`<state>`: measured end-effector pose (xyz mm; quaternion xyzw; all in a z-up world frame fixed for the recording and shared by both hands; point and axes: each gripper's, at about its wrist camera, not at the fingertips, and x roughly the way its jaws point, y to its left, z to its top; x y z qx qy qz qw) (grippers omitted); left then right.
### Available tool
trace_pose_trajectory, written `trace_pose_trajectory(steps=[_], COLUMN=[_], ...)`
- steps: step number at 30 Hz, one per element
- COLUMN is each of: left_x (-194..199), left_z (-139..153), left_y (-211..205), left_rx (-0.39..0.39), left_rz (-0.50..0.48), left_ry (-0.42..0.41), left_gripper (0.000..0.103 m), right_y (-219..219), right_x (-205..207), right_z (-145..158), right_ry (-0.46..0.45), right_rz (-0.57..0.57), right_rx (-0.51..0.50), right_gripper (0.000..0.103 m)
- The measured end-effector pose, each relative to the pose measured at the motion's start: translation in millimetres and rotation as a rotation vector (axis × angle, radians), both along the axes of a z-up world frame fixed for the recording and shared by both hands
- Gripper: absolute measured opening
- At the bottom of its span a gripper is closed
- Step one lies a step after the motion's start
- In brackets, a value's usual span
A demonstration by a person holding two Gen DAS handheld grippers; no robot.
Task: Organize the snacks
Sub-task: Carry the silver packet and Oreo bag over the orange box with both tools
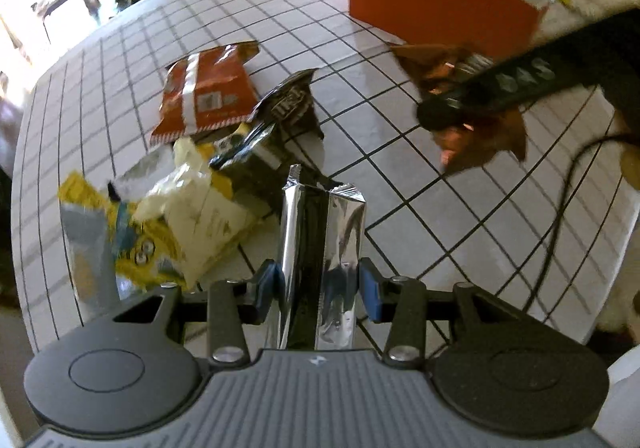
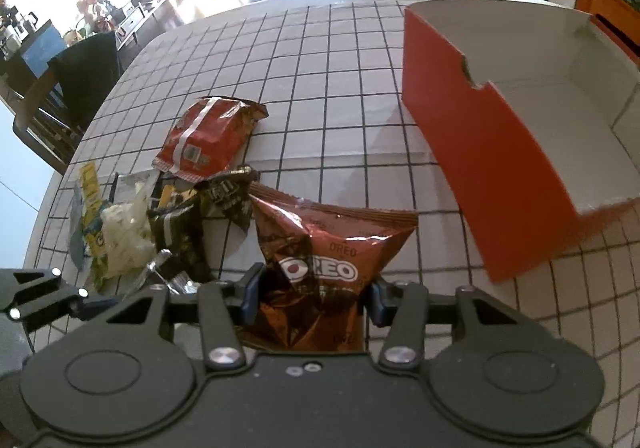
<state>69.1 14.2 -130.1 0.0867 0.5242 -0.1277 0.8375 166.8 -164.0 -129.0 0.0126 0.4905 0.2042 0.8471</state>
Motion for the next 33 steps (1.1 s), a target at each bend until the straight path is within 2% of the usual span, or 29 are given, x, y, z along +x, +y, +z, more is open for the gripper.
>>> trace_pose_trajectory(steps=[6, 18, 24, 33], left_x=[-19, -22, 3, 71], left_z=[13, 63, 93, 108], left_y=[12, -18, -49, -107], left_rx=[-0.066, -0.121, -0.11, -0.128], left_rz=[0.054, 0.017, 0.014, 0.007], left_ry=[-0.022, -0.135, -0.201, -0.196], left_gripper=[0.043, 0.043, 0.043, 0.043], right_y=[-12, -44, -71, -121], right_x=[-26, -54, -35, 23], right_z=[15, 67, 87, 94], right_ry=[-0.029, -0.142, -0.182, -0.212], right_rz=[-0.016, -0.048, -0.068, -0.08], right_rx=[-0.009, -0.05, -0.058, -0.076], right_gripper=[0.049, 0.049, 0.049, 0.049])
